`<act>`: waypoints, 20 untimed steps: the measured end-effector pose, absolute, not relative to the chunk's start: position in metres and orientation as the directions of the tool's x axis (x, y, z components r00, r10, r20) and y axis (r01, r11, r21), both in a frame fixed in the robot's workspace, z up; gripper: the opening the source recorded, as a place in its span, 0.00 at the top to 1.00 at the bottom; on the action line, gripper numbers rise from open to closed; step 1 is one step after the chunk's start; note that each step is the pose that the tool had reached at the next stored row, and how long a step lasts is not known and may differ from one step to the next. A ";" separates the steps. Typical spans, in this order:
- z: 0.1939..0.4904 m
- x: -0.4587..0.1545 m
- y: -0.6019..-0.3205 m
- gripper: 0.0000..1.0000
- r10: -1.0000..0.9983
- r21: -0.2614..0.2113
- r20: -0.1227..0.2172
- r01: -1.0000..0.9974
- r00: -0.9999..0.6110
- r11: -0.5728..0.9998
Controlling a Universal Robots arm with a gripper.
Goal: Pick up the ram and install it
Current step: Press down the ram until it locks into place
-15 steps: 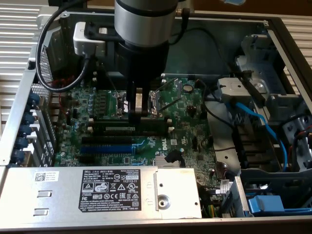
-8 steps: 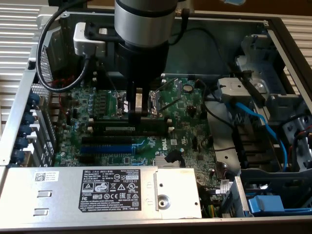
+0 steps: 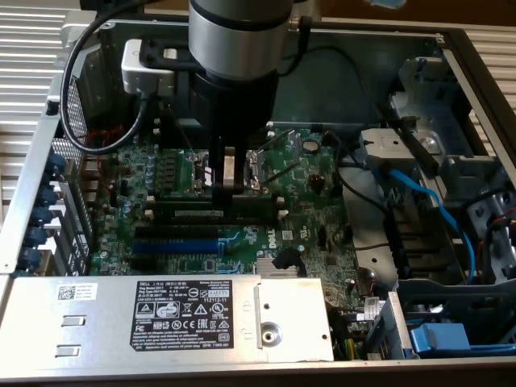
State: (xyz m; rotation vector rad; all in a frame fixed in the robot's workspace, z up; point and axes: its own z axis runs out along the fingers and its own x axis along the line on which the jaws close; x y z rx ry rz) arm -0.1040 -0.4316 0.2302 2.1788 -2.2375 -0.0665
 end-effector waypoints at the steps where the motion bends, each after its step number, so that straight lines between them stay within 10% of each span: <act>1: 0.230 -0.104 -0.432 0.90 -0.999 0.043 -0.017 -0.999 -0.027 0.026; 20: 0.227 -0.106 -0.431 0.90 -1.000 0.039 -0.015 -0.999 -0.025 0.024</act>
